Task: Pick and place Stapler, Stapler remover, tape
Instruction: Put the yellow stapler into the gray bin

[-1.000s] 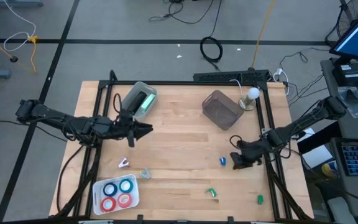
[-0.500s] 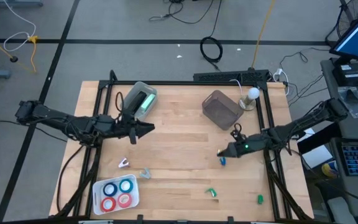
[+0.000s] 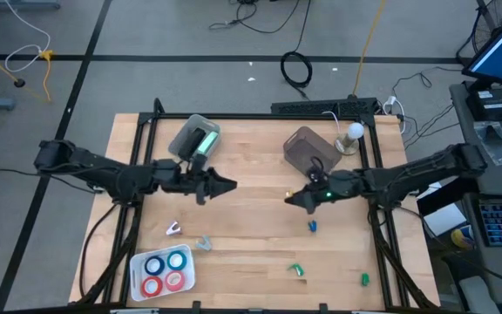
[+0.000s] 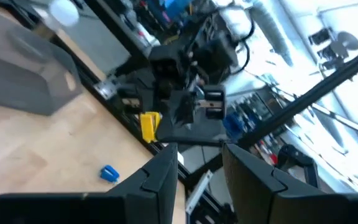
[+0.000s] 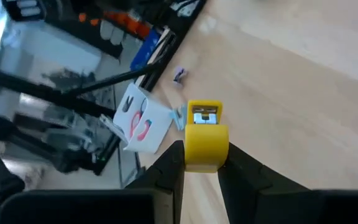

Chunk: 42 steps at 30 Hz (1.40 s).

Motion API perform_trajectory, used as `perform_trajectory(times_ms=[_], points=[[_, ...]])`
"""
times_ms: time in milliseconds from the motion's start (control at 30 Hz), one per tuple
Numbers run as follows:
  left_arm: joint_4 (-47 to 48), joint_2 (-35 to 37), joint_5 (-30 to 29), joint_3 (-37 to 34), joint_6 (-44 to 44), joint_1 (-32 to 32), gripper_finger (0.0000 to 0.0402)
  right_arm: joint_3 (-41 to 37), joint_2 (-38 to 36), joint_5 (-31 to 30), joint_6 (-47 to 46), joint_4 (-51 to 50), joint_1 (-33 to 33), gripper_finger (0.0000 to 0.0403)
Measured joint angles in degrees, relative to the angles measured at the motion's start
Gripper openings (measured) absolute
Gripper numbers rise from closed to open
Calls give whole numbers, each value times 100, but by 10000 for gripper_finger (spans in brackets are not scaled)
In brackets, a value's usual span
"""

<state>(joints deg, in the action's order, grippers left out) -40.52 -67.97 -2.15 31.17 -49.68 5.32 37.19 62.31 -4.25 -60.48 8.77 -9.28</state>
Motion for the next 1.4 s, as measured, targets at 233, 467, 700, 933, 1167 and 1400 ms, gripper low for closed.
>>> perform_trajectory(times_ms=[233, 467, 700, 933, 1167, 1400], points=[[-9, -707, 725, 614, 160, -193, 129, 828, 757, 452, 1023, 1, 146, 69], [0, -1264, 1334, 1036, 220, -406, 129, 1331, 1073, 474, 1640, 39, 144, 72], [15, -1663, 1648, 1227, 154, -545, 153, 1377, 1081, 481, 1793, 386, 144, 69], [2, -1829, 1850, 1542, 223, -610, 213, 1377, 1081, 464, 1780, 355, 144, 70], [17, -1829, 1859, 1728, 543, -610, 240, 1377, 1081, 448, 1770, 388, 193, 71], [145, -1829, 1835, 1730, 648, -669, 241, 1375, 1081, 452, 1769, 678, 218, 69]])
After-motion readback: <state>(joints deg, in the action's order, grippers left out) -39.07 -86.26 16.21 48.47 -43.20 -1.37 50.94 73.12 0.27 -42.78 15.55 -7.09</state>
